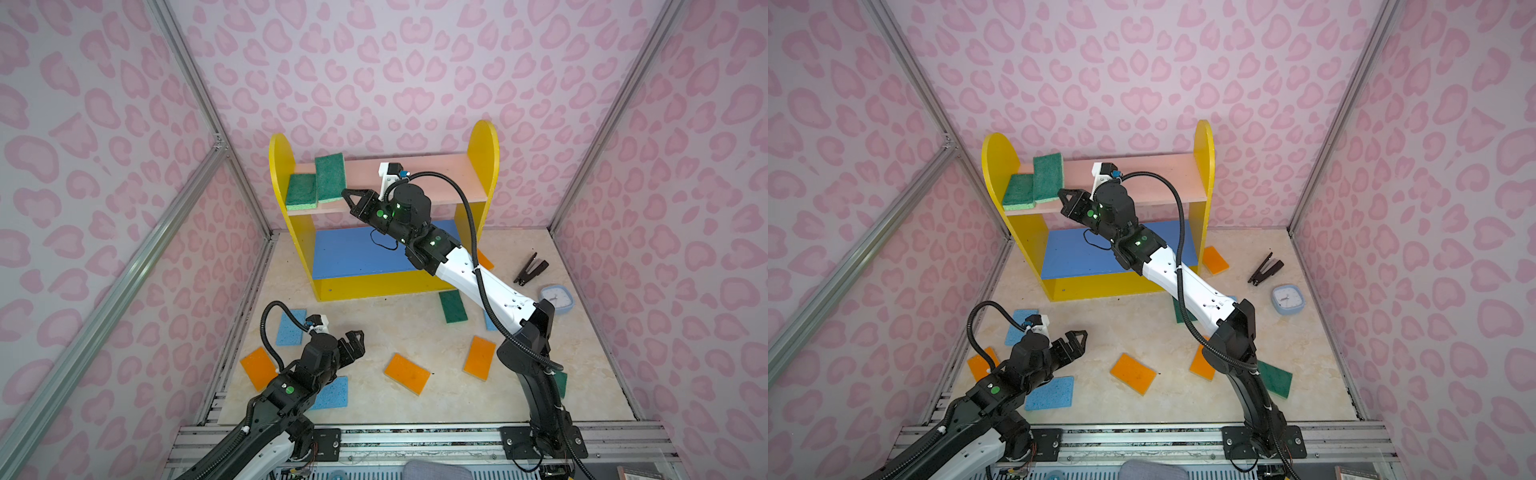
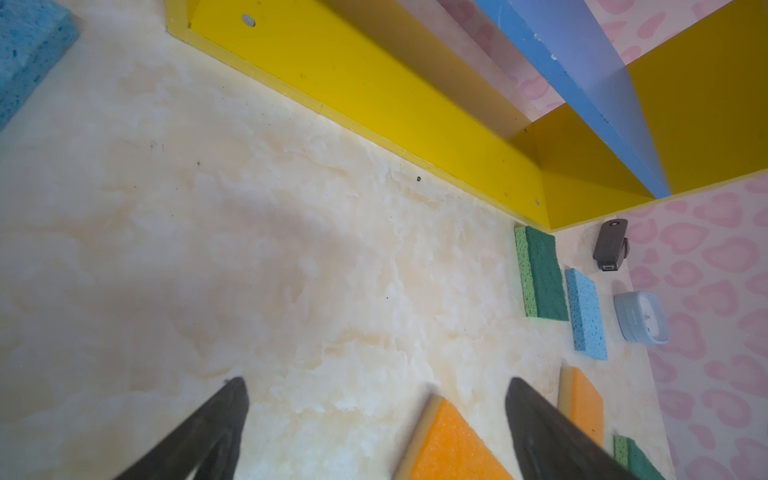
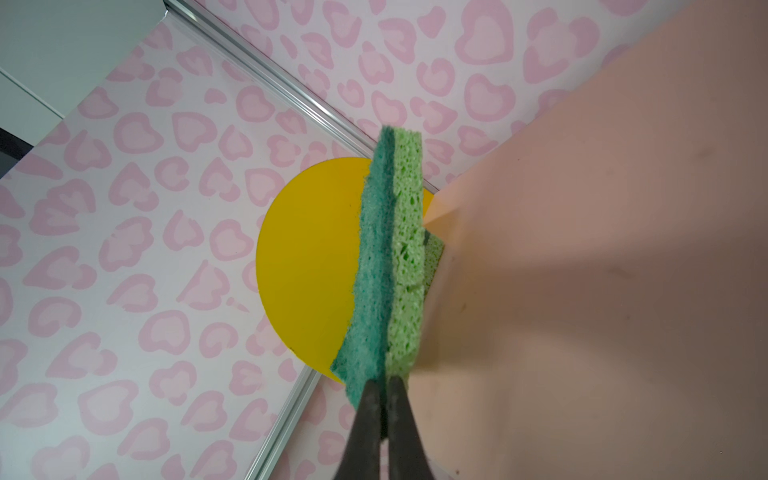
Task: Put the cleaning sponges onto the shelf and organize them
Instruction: 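Lower the sponge onto the pink shelf beside the first green sponge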
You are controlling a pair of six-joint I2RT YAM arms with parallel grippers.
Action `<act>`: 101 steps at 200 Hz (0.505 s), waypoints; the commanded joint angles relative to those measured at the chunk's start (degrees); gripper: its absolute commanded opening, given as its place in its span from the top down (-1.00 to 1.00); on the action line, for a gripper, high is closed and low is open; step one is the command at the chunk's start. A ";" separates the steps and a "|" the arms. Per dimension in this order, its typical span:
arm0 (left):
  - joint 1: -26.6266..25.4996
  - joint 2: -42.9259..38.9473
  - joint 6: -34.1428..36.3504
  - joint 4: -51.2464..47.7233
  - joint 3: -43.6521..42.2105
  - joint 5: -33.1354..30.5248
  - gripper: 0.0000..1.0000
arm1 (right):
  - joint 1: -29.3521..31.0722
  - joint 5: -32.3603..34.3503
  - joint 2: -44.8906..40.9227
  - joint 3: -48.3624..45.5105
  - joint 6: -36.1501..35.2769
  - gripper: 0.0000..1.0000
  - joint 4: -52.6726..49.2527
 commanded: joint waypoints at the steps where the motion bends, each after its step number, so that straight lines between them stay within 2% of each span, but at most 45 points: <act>1: 0.07 -0.09 0.29 0.56 0.53 -0.33 -0.95 | -0.02 0.93 0.00 -0.70 0.59 0.98 2.11; 46: 0.05 0.27 0.07 0.83 0.49 -0.24 -0.95 | -0.12 -0.20 0.88 -0.40 1.14 0.94 2.18; 69: 0.10 0.18 -0.19 0.85 0.31 -0.24 -0.95 | -0.16 -0.45 0.94 -0.58 1.08 0.80 2.69; 101: 0.10 0.18 -0.31 0.84 0.15 -0.24 -0.95 | -0.20 -0.56 1.09 -0.58 1.16 0.79 2.97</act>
